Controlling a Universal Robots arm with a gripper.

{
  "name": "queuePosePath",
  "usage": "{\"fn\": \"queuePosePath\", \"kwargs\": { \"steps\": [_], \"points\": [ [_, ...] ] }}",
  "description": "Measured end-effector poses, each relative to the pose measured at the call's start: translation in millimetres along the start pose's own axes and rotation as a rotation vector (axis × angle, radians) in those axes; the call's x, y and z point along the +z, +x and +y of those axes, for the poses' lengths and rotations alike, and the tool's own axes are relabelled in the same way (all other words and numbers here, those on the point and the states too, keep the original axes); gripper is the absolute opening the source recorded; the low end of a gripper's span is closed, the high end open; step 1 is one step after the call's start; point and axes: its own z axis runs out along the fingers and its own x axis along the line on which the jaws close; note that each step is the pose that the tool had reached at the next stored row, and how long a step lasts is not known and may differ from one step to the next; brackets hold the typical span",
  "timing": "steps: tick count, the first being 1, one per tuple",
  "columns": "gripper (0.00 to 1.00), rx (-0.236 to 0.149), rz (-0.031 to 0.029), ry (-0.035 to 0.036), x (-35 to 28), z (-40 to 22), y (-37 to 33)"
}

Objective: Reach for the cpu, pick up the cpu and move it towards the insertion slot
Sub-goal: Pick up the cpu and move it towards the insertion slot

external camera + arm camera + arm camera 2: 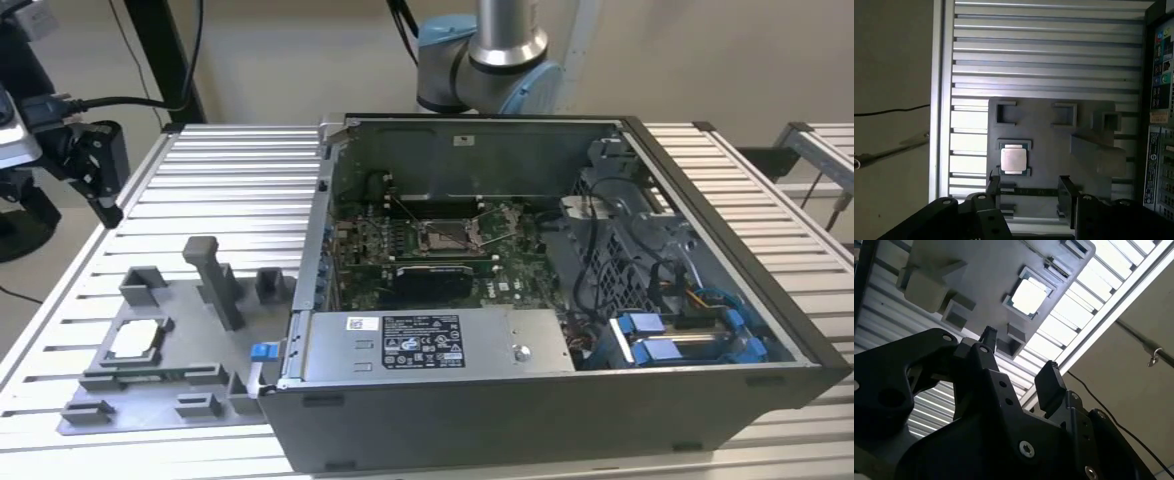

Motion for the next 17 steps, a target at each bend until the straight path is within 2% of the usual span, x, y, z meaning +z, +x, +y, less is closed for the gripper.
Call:
{"fn": "queuePosePath", "kwargs": {
  "steps": [6, 17],
  "points": [
    [1.00, 0.000, 0.0000, 0.0000, 0.2, -0.1, 0.0],
    [1.00, 0.000, 0.0001, 0.0000, 7.9, -0.4, 0.1]
  ]
}}
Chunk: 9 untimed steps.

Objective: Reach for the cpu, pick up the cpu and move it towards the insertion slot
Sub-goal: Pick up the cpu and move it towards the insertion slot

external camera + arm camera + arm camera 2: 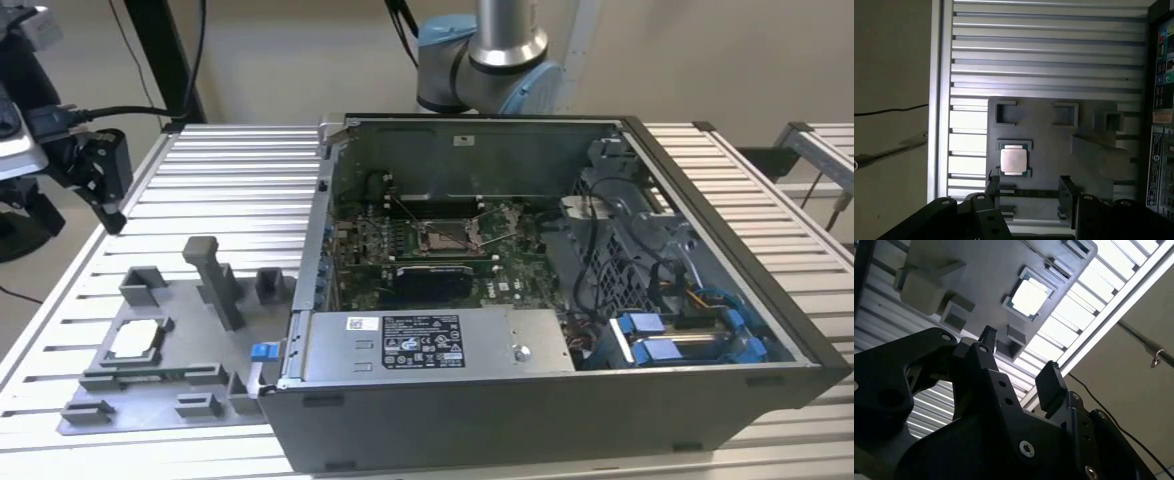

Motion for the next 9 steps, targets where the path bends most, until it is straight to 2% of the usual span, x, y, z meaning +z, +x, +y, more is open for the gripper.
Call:
{"fn": "queuePosePath", "kwargs": {
  "steps": [9],
  "points": [
    [1.00, 0.000, -0.0001, 0.0000, 6.6, -0.2, 0.0]
  ]
}}
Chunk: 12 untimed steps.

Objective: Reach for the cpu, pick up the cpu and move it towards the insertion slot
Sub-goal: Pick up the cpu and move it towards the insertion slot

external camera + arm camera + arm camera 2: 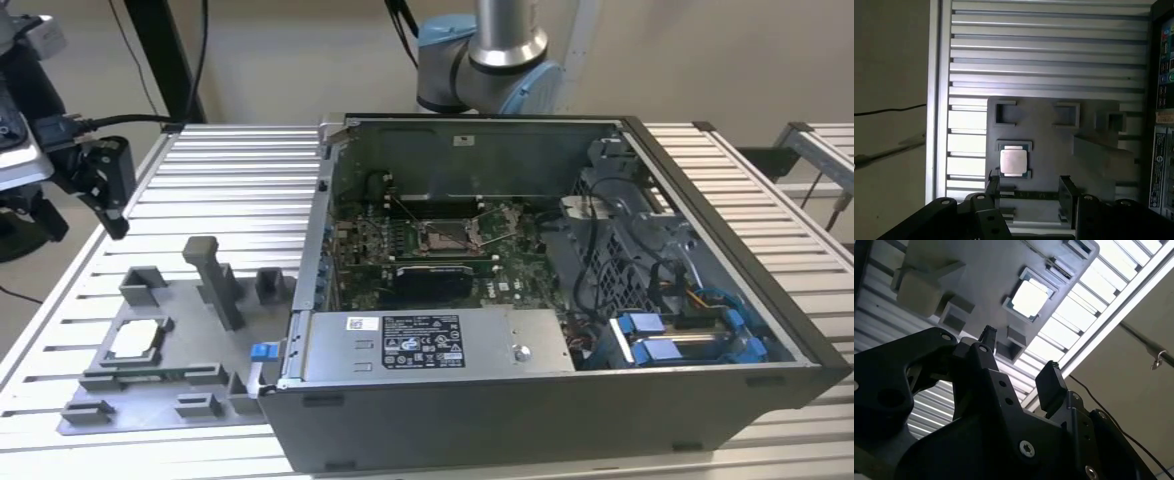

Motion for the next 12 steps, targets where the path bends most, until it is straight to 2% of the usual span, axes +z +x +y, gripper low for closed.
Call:
{"fn": "queuePosePath", "kwargs": {
  "steps": [12],
  "points": [
    [1.00, 0.000, 0.0000, 0.0000, 10.6, -0.4, 0.3]
  ]
}}
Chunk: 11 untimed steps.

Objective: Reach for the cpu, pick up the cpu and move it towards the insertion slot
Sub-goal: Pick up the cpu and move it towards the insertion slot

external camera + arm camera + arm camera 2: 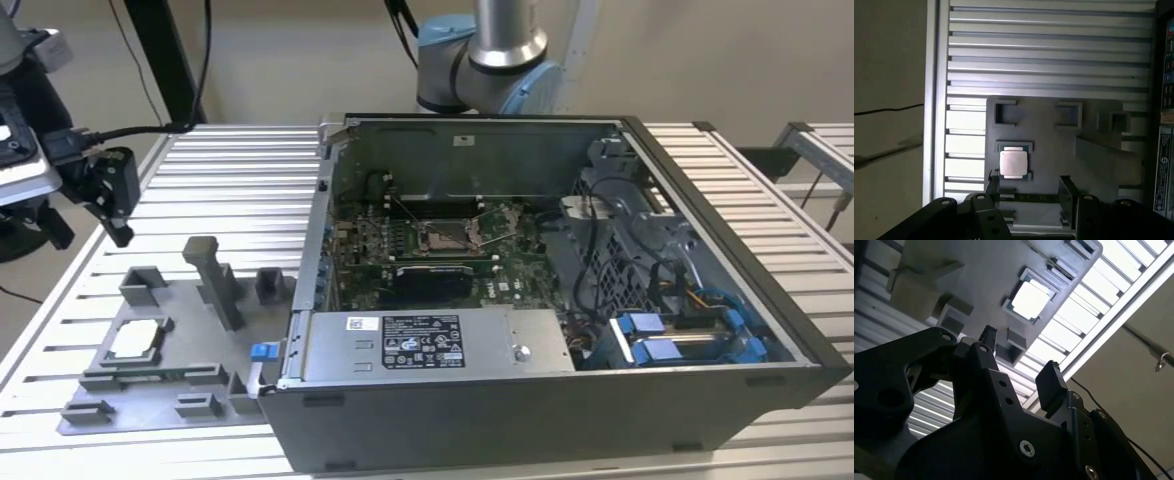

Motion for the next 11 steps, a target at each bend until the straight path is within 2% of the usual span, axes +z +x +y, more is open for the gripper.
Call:
{"fn": "queuePosePath", "kwargs": {
  "steps": [11],
  "points": [
    [1.00, 0.000, 0.0001, 0.0000, 10.0, -0.4, 0.2]
  ]
}}
